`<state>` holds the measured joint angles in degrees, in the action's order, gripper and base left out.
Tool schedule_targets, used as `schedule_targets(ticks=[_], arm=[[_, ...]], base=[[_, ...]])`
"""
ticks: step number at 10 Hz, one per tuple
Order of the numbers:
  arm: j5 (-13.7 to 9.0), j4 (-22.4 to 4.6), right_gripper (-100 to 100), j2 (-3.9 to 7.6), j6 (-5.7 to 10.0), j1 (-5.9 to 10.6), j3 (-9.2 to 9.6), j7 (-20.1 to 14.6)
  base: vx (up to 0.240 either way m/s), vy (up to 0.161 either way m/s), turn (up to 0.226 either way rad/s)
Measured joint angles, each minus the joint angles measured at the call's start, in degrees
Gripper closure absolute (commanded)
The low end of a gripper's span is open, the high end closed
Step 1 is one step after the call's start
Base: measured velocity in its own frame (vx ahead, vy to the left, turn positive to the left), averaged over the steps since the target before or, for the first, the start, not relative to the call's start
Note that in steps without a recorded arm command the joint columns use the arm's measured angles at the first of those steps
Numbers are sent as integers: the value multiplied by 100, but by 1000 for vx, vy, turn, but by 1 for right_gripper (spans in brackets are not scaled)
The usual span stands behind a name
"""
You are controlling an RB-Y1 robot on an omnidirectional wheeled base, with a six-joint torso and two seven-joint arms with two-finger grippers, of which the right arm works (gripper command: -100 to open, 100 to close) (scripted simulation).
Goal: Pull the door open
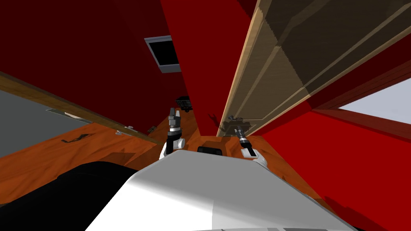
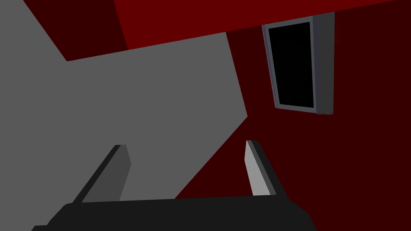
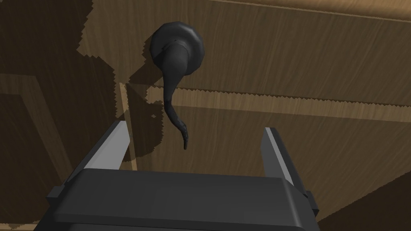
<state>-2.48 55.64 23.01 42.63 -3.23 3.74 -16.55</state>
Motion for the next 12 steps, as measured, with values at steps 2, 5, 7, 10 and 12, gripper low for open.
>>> schedule_targets(ticks=[2,5,7,10,12], arm=[[-6,-210,-100,55,38,67,14,-17],[-18,-487,-100,147,79,148,31,-46],[-22,-654,-100,180,111,206,40,-54],[-23,-944,-100,192,206,353,20,-59],[-25,-1193,-100,195,252,527,-51,-59]], base=[[29,-80,79],[28,-88,76],[14,-53,58],[31,-14,66],[82,-5,89]])
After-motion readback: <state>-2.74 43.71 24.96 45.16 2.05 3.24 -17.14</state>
